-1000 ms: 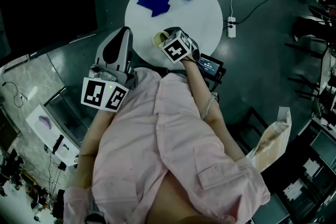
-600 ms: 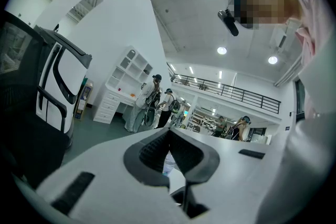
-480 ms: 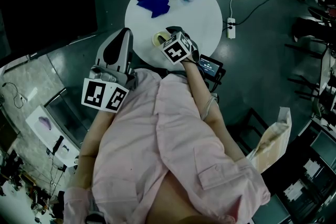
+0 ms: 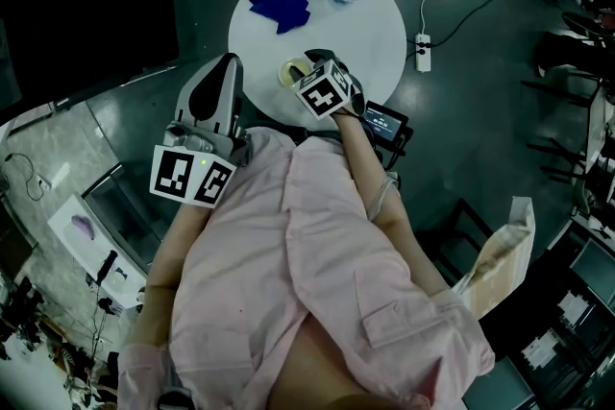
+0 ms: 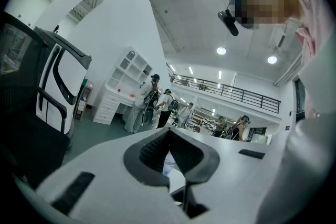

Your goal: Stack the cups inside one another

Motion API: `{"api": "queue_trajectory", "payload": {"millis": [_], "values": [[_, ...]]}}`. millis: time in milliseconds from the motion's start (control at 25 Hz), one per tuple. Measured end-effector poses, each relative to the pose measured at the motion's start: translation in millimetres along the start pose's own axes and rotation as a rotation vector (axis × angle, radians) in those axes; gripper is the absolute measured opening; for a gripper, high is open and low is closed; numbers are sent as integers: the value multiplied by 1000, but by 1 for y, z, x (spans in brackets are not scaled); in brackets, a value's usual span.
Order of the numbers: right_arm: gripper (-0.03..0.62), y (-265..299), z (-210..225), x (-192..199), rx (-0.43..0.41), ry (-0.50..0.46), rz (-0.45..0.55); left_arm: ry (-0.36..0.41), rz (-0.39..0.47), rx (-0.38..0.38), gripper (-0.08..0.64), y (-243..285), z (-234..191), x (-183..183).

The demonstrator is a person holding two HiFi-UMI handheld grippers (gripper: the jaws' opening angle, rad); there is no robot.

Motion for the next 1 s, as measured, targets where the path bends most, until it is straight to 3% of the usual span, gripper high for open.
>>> {"api": "queue_trajectory", "payload": {"millis": [800,1000], "values": [[161,-16,6,0,71,54,64,9,-10,-6,9,-6,6,1],[90,-16,7,-1,87,59,79,10,-18,-10,10,-5,6,2]]}}
Point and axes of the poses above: the fingertips, and each gripper's own axes: y forward along the fingers, z to its right, x out of its underside, the point moved 9 cm from there along -y, backward along the fingers, and after that the axes turned 10 degrees about x, right-handed, at the moved point
